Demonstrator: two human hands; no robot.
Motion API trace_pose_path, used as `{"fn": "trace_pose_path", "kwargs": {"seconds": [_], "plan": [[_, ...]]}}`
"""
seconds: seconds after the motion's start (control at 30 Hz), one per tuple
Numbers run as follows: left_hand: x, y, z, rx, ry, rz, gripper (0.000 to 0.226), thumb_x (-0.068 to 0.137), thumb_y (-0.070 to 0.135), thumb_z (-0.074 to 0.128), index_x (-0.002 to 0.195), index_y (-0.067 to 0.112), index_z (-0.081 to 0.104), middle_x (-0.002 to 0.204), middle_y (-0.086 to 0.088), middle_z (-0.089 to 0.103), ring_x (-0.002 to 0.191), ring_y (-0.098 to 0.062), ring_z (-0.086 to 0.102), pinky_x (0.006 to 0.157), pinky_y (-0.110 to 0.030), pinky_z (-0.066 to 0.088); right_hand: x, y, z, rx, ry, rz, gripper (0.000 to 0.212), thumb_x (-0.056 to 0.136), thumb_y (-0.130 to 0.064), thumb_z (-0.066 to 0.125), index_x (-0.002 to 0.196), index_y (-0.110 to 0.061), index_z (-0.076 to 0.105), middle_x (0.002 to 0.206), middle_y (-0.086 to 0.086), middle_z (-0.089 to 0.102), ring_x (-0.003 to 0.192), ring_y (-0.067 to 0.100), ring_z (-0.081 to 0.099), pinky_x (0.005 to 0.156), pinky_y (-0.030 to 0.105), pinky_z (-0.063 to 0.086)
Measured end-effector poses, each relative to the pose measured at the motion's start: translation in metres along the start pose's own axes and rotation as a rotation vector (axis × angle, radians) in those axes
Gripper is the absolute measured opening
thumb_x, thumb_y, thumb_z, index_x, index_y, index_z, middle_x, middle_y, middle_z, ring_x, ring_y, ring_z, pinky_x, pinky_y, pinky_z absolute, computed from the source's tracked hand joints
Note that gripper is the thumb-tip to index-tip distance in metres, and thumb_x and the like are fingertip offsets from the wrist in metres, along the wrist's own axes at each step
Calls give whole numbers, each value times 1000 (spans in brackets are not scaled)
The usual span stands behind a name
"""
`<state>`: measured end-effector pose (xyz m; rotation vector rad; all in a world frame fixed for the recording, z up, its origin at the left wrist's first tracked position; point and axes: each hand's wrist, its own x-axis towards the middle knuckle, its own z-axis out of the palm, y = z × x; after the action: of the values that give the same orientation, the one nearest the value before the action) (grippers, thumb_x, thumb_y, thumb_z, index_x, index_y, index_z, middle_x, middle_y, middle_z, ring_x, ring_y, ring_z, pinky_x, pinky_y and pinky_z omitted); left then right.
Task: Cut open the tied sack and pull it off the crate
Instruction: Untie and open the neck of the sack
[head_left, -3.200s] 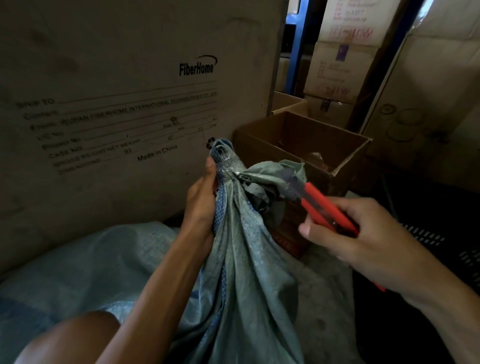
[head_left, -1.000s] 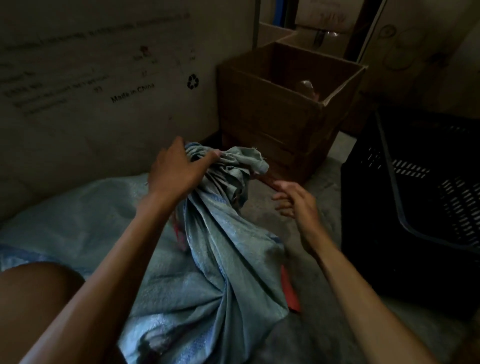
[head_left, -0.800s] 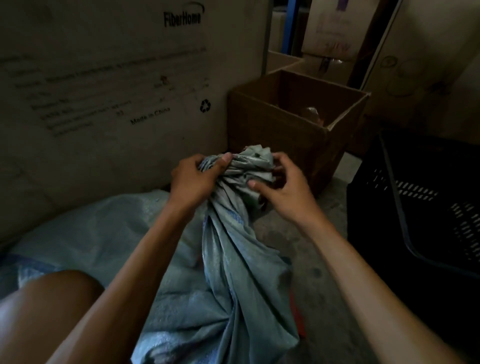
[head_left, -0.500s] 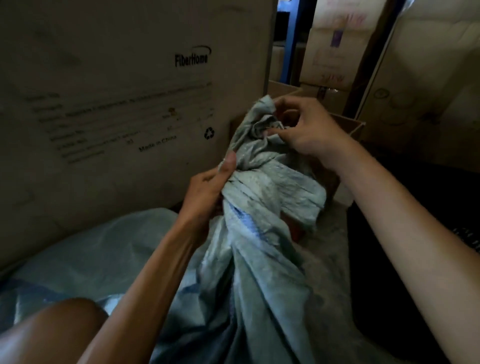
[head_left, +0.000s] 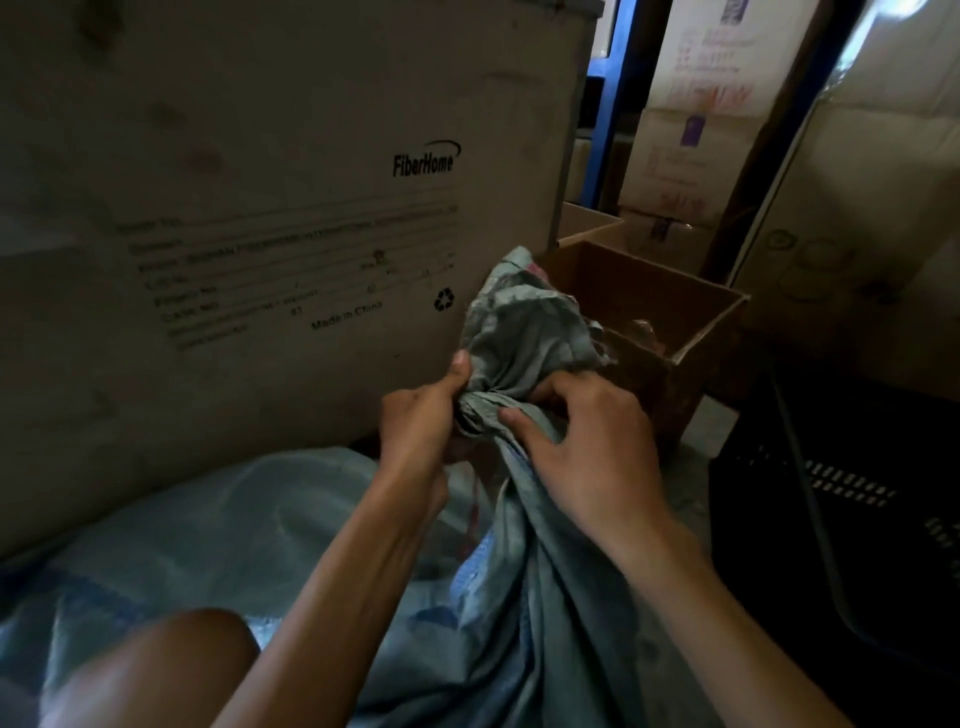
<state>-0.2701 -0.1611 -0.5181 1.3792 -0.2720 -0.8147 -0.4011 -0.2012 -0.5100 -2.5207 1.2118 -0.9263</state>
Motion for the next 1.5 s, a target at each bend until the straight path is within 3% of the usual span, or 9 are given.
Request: {"fn": "trace_pose_path", "kwargs": {"seconds": [0.13, 0.33, 0.43, 0.6, 0.77, 0.87, 0.97, 1.2, 1.5], "plan": [[9, 1, -2, -180, -112, -212, 28, 92, 27, 68, 102, 2, 73, 86, -10, 78, 72, -21, 72, 57, -29, 56, -1, 5, -6, 193, 20, -82, 21, 86, -38, 71, 73, -33, 55, 81, -11, 54, 78, 7, 54, 69, 24, 44], [14, 11, -8, -512, -121, -378, 23, 105, 16, 49, 117, 12, 68, 111, -10, 68, 74, -22, 60, 59, -35, 50, -15, 7, -27, 550, 77, -88, 19, 90, -15, 69, 74, -14, 60, 82, -2, 61, 84, 11, 61, 78, 17, 46], [13, 11, -11, -522, -184, -405, 23, 102, 20, 54, 88, 4, 64, 88, -13, 66, 75, -25, 61, 72, -40, 54, -16, 10, -36, 829, 135, 66, 21, 92, -12, 66, 72, -16, 60, 82, -3, 65, 83, 6, 62, 81, 18, 48], [22, 5, -12, -549, -218, -331, 27, 98, 29, 60, 98, 4, 69, 95, -15, 77, 84, -26, 69, 63, -39, 58, -3, 23, -50, 1116, 16, 451, 22, 101, -27, 52, 80, -23, 54, 88, 9, 58, 87, 22, 58, 86, 37, 46], [18, -2, -5, -555, -507, -298, 55, 91, 46, 64, 131, 8, 65, 134, -18, 66, 126, -33, 60, 114, -49, 41, 1, 16, -43, 1431, -229, 651, 36, 89, -37, 61, 117, -17, 68, 118, -1, 74, 111, 21, 69, 95, 38, 52], [12, -7, 1, -468, -584, -254, 53, 93, 46, 62, 136, 14, 61, 133, -15, 67, 126, -30, 61, 111, -46, 44, 6, 22, -35, 1360, -216, 701, 23, 89, -23, 68, 111, -18, 70, 109, 5, 77, 97, 20, 75, 81, 35, 59], [19, -7, 1, -314, -314, -48, 30, 94, 27, 67, 120, 13, 64, 112, -12, 75, 100, -23, 73, 78, -35, 62, 14, 41, -33, 1172, -4, 754, 8, 94, -11, 63, 98, -18, 63, 94, 8, 74, 72, 17, 74, 54, 27, 57], [35, -1, -14, 60, -124, 341, 16, 92, 29, 70, 105, 20, 65, 102, -3, 72, 90, -16, 69, 75, -29, 57, 30, 107, -38, 899, 318, 795, 23, 92, -10, 65, 82, -28, 54, 106, 12, 66, 94, 24, 63, 79, 37, 53], [46, -8, -22, -36, 32, 194, 29, 96, 37, 63, 115, 17, 56, 104, -4, 69, 96, -22, 67, 73, -35, 57, 22, 117, -24, 535, 234, 624, 18, 87, -25, 61, 105, -25, 57, 117, 7, 61, 109, 24, 58, 90, 38, 49]]}}
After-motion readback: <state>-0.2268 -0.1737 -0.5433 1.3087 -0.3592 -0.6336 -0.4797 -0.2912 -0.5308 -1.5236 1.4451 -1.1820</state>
